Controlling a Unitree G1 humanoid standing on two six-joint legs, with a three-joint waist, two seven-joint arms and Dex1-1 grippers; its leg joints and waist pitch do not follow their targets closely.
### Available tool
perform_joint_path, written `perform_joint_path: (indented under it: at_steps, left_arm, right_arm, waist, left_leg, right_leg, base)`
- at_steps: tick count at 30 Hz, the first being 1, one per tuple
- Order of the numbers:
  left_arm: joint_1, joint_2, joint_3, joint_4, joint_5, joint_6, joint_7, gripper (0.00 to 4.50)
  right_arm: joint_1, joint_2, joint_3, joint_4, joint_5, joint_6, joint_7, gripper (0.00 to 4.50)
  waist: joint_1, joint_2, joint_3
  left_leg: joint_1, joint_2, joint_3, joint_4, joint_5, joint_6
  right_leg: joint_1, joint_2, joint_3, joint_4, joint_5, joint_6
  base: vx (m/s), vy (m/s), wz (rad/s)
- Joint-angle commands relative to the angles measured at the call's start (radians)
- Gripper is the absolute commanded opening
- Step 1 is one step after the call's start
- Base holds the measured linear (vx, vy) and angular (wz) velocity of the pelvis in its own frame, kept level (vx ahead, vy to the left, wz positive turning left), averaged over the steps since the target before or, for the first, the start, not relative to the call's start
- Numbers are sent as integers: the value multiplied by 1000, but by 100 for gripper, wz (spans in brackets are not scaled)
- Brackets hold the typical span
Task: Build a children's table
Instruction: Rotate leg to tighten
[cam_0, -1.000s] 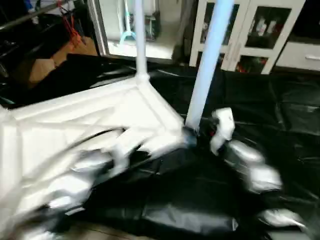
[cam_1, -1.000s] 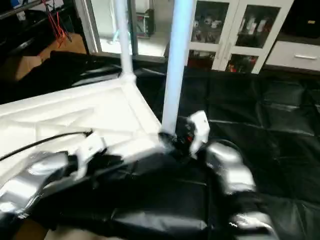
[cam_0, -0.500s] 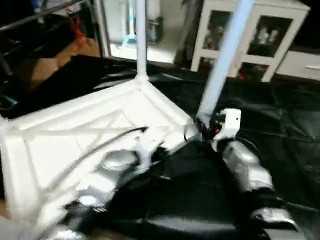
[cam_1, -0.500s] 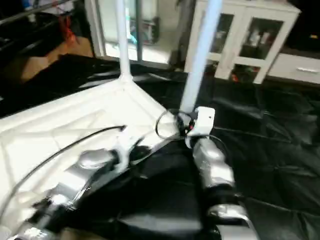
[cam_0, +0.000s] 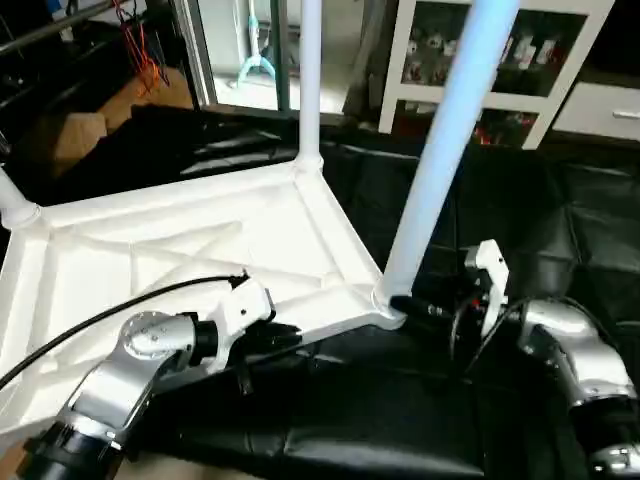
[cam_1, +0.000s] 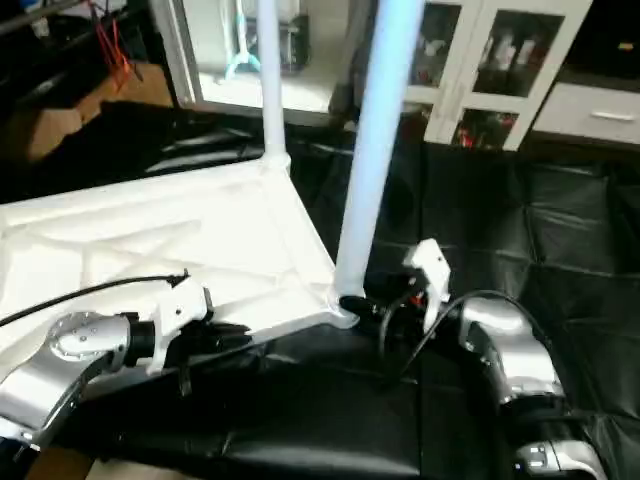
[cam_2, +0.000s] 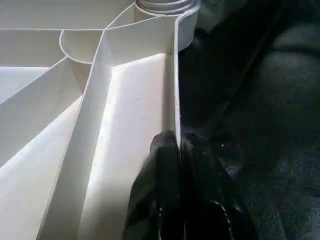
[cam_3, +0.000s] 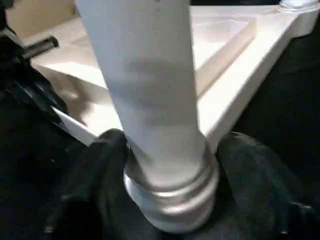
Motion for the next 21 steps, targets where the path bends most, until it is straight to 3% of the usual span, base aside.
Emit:
perform_joint_path:
  at_steps: [1, 7, 10, 13, 15, 16, 17, 19, 20, 21]
  left_arm:
    - [27, 7, -40, 54, 33, 33, -5, 0]
    - [27, 2, -43, 43, 23, 39, -23, 0]
    - [27, 7, -49, 42, 21, 36, -28, 0]
    - [28, 0, -54, 33, 21, 41, -25, 0]
    - [20, -12, -58, 38, 40, 56, 2, 0]
    - [2, -35, -63, 57, 79, 85, 65, 0]
    - [-2, -40, -64, 61, 85, 91, 77, 0]
    - [-47, -124, -52, 105, 117, 172, 213, 0]
    - [-47, -124, -52, 105, 117, 172, 213, 0]
    - [-72, -177, -37, 133, 120, 219, 289, 0]
  right_arm:
    - [-9, 14, 1, -3, 12, 6, -6, 292]
    - [11, 55, 20, -49, 20, 42, 11, 249]
    - [0, 77, 21, -31, 16, 28, -12, 231]
    - [-15, 103, 14, 1, -11, -1, -80, 221]
    - [-28, 123, -3, 39, -50, -17, -183, 217]
    - [-48, 155, -37, 98, -93, -34, -349, 213]
    - [-51, 160, -44, 107, -99, -37, -377, 211]
    - [-68, 222, -116, 179, -109, -17, -636, 208]
    - [-68, 222, -116, 179, -109, -17, -636, 207]
    - [-69, 247, -140, 201, -109, -6, -730, 207]
  waist:
    - [4, 0, -32]
    - [7, 3, -35]
    - [8, 3, -38]
    - [6, -2, -36]
    - [4, -2, -32]
    - [1, 0, -30]
    - [-2, 0, -27]
    - [-5, 2, -26]
    - [-2, 1, -26]
    - [1, 3, -26]
  left_leg:
    - [23, 53, -21, -72, -188, 64]
    - [21, 50, -20, -68, -154, 62]
    - [19, 48, -19, -61, -109, 83]
    - [15, 47, -20, -62, -115, 86]
    - [16, 49, -20, -65, -149, 74]
    - [17, 50, -20, -69, -163, 57]
    - [19, 50, -20, -74, -185, 30]
    - [24, 50, -21, -78, -239, -13]
    - [30, 50, -19, -77, -259, -32]
    - [30, 51, -21, -78, -265, -37]
  right_leg:
    - [11, -38, 18, -62, 43, -302]
    - [11, -36, 19, -56, 90, -295]
    - [11, -35, 19, -50, 157, -300]
    - [13, -37, 18, -50, 137, -299]
    - [10, -38, 18, -54, 76, -293]
    - [6, -38, 19, -57, 41, -291]
    - [4, -39, 20, -60, -14, -286]
    - [-1, -39, 22, -66, -105, -270]
    - [-6, -39, 25, -70, -124, -262]
    - [-5, -39, 26, -71, -127, -256]
  base:
    - [0, 0, 0]
    - [0, 0, 0]
    - [0, 0, 0]
    - [0, 0, 0]
    - [0, 0, 0]
    - [0, 0, 0]
    - [0, 0, 0]
    - [0, 0, 0]
    - [0, 0, 0]
    - [0, 0, 0]
